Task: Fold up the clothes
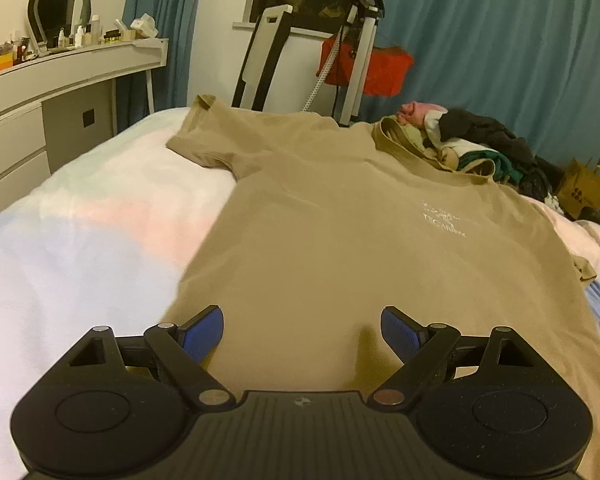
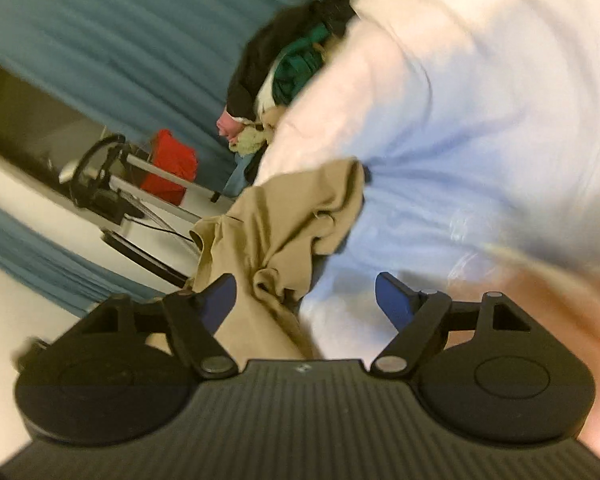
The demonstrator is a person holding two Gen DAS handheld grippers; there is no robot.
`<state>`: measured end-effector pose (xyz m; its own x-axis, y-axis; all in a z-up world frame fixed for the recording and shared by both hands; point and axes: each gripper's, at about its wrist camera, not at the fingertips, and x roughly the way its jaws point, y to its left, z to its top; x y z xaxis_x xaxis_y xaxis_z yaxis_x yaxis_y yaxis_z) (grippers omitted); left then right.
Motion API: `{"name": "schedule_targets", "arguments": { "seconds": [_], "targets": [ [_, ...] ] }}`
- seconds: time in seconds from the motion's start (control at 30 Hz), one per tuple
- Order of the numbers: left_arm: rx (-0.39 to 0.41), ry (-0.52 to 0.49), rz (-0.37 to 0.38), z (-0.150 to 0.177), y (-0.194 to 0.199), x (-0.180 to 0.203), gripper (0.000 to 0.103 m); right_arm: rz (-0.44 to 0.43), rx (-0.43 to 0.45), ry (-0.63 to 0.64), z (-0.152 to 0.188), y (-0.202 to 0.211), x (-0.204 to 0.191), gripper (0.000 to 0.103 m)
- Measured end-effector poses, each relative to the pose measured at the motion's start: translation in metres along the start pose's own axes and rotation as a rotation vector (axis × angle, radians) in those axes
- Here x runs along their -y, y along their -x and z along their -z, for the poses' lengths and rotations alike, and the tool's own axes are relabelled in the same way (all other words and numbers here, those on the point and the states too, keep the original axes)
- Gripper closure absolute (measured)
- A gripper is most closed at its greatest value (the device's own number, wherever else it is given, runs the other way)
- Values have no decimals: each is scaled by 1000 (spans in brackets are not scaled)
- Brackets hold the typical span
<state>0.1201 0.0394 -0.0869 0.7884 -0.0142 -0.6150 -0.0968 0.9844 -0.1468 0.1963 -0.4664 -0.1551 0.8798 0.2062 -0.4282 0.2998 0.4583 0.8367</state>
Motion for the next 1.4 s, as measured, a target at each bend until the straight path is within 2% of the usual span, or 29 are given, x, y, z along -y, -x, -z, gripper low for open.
{"name": "schedule_targets", "arguments": {
  "seconds": [0.1, 0.2, 0.27, 0.3, 0.33, 0.37, 0.4, 0.43, 0.57, 0.7, 0.77, 0.8, 0.9, 0.93, 0.97, 1.0, 1.03, 1.2, 1.4],
  "targets": [
    [-3, -23, -3, 5, -6, 4, 15, -55, 14, -94, 1, -32, 18, 25],
    [-6, -45, -5, 8, -8, 8, 13, -40, 70, 28, -6, -59, 4, 25],
    [-3, -54, -2, 10, -8, 10, 13, -11, 110, 102, -15, -79, -6, 35],
    [3, -56, 1, 10, -7, 10, 13, -7, 126, 120, -20, -89, -10, 37],
    [9, -54, 5, 9, -7, 10, 13, -24, 130, 122, -25, -98, -12, 47],
    [11, -52, 15, 9, -8, 10, 13, -29, 129, 136, -30, -106, -15, 72],
    [12, -51, 26, 8, -9, 11, 12, -9, 118, 179, -34, -114, -20, 86],
    [15, -47, 25, 7, -11, 11, 12, 14, 112, 231, -38, -121, -26, 92],
    [38, -23, -10, 2, -19, 11, 12, 77, 182, 463, -69, -124, -60, 94],
    [57, -27, -40, -1, -27, 11, 12, 203, 243, 525, -123, -131, -72, 95],
    [46, -31, -43, -2, -31, 11, 12, 305, 280, 592, -139, -137, -72, 92],
    [46, -34, -43, -2, -32, 12, 12, 327, 276, 582, -146, -137, -68, 92],
    [51, -43, -44, -3, -31, 13, 12, 316, 255, 458, -156, -129, -51, 87],
    [52, -41, -41, -4, -30, 13, 12, 321, 248, 450, -153, -123, -48, 75],
    [51, -37, -36, -5, -30, 12, 12, 334, 238, 470, -146, -118, -49, 50],
    [51, -35, -32, -5, -28, 13, 12, 342, 232, 506, -139, -111, -51, 37],
    [52, -35, -30, -5, -27, 13, 12, 342, 227, 538, -130, -101, -54, 18],
    [46, -57, 5, -3, -16, 18, 12, 246, 199, 638, -68, -28, -78, 18],
    [50, -170, 69, 8, 15, 35, 12, 101, 174, 464, 18, 94, -99, 18]
  ]
}}
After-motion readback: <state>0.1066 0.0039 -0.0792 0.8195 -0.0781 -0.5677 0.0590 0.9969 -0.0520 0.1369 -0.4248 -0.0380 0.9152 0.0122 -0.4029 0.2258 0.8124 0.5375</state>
